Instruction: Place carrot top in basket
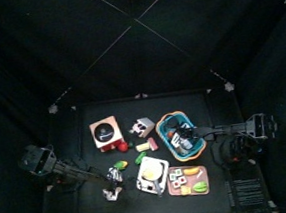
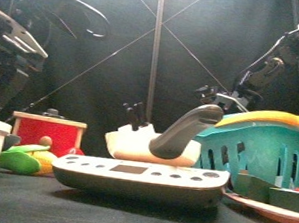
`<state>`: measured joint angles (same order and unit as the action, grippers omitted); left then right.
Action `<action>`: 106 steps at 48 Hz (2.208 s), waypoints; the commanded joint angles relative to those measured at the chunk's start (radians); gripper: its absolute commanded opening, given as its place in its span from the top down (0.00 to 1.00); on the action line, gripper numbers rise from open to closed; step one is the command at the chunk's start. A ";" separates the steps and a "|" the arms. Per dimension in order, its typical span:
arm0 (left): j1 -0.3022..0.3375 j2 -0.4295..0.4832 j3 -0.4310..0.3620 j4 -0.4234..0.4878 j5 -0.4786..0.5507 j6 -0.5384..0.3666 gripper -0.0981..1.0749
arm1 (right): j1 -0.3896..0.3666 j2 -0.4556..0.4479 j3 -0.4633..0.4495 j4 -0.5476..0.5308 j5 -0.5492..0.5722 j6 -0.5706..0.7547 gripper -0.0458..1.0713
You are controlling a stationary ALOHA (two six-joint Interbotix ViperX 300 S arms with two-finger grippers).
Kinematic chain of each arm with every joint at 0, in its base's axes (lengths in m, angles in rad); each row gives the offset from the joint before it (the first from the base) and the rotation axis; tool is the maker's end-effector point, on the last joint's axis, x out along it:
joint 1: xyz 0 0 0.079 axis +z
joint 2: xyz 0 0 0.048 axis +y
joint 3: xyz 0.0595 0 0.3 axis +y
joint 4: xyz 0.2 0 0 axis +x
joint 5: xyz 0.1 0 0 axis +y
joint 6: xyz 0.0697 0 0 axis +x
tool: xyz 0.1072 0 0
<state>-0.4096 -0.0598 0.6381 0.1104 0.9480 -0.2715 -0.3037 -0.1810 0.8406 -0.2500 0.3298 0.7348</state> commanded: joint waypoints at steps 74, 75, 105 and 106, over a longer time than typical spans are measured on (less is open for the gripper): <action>0.548 0.318 -0.615 0.255 -0.756 -0.118 0.30 | -0.302 -0.571 0.330 -0.311 -0.523 -0.005 0.11; 0.549 0.331 -0.627 0.255 -0.753 -0.117 0.30 | -0.307 -0.571 0.331 -0.313 -0.523 -0.005 0.11; 0.580 0.420 -0.686 0.212 -0.710 -0.120 0.14 | -0.357 -0.571 0.336 -0.316 -0.525 -0.002 0.11; 0.580 0.422 -0.686 0.209 -0.710 -0.120 0.14 | -0.357 -0.572 0.336 -0.314 -0.525 -0.002 0.11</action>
<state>0.1672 0.3743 -0.0107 0.3252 0.2454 -0.3896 -0.6565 -0.7547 1.1904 -0.5660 -0.1871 0.7332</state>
